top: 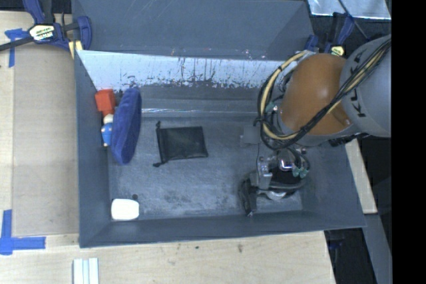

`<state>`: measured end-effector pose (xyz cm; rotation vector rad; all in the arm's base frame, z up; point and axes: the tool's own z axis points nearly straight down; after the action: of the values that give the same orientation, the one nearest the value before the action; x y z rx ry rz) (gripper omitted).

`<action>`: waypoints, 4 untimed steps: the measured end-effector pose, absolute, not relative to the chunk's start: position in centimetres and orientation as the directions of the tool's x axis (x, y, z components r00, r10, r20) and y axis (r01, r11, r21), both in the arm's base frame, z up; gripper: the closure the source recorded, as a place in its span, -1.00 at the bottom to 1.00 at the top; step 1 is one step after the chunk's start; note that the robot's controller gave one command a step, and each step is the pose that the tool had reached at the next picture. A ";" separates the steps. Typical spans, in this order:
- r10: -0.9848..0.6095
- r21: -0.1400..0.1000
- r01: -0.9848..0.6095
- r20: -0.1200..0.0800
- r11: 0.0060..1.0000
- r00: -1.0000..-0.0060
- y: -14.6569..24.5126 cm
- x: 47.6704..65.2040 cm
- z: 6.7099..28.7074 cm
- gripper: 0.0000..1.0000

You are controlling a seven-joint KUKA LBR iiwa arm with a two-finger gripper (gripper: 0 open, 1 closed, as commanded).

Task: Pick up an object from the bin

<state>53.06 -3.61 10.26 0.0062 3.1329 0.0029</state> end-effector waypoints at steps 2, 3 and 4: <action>0.062 0.000 0.062 0.001 0.998 -0.998 -6.3 48.8 6.8 -1.00; 0.061 -0.001 0.061 -0.001 0.998 -0.998 -6.3 48.8 6.9 -1.00; 0.061 0.000 0.061 -0.004 0.998 -0.998 -6.3 49.0 7.0 1.00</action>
Offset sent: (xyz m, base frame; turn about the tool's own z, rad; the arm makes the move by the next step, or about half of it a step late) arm -0.0355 -0.0084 0.0098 0.1017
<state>48.96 -6.27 6.97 0.0964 3.1364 -0.0006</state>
